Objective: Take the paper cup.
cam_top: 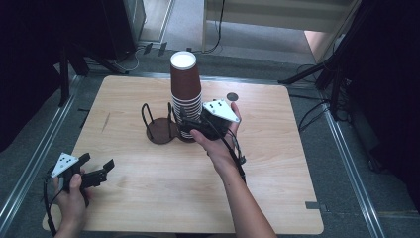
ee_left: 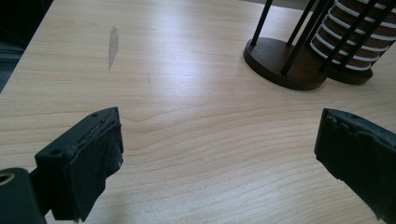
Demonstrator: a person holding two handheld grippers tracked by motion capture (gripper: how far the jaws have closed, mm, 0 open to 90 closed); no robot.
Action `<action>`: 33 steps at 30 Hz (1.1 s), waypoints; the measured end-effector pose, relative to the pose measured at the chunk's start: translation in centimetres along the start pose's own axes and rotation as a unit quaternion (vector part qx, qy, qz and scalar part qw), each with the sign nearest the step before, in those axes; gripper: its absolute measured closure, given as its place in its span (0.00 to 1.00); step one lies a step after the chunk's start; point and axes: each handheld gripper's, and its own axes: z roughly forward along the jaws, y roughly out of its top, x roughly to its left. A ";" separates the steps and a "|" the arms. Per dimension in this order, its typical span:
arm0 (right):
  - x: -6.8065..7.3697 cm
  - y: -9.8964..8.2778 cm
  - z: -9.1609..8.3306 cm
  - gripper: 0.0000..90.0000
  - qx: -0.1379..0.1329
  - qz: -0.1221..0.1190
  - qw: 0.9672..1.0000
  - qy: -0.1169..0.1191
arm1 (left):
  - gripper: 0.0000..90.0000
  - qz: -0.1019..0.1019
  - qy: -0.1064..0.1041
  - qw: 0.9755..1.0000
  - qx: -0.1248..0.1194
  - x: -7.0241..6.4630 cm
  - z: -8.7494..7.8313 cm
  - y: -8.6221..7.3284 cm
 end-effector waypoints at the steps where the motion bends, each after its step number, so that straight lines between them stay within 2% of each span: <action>1: 0.1 0.1 0.2 0.00 -0.001 -0.002 1.000 -0.001 | 0.02 -0.001 0.000 1.000 -0.001 0.0 0.0 0.0; 3: 0.2 0.2 0.3 0.00 -0.002 -0.003 1.000 -0.003 | 0.02 -0.001 0.000 1.000 -0.001 0.0 0.0 0.0; 4: 0.5 0.4 0.7 0.00 -0.001 -0.003 1.000 -0.012 | 0.02 -0.001 -0.001 1.000 -0.001 0.0 0.0 0.0; 10: 0.8 1.0 1.5 0.00 0.001 -0.002 1.000 -0.013 | 0.02 -0.002 -0.001 1.000 0.000 0.0 0.0 0.0; 14: 1.1 1.7 2.5 0.00 0.002 -0.009 1.000 -0.027 | 0.02 -0.001 0.000 1.000 -0.001 0.0 0.0 0.0; 21: 1.4 2.3 3.3 0.00 0.003 -0.013 1.000 -0.027 | 0.02 -0.002 -0.001 1.000 -0.001 0.0 0.0 0.0; 25: 1.8 2.7 3.9 0.01 -0.003 -0.024 0.999 -0.023 | 0.02 -0.003 -0.001 1.000 -0.002 0.0 0.0 0.0; 27: 2.0 2.9 4.2 0.01 -0.006 -0.020 1.000 -0.019 | 0.02 -0.003 -0.002 1.000 -0.003 0.1 -0.1 0.0; 33: 2.1 3.2 5.1 0.03 -0.006 -0.019 0.999 -0.029 | 0.02 -0.005 -0.003 1.000 -0.004 0.1 -0.1 0.0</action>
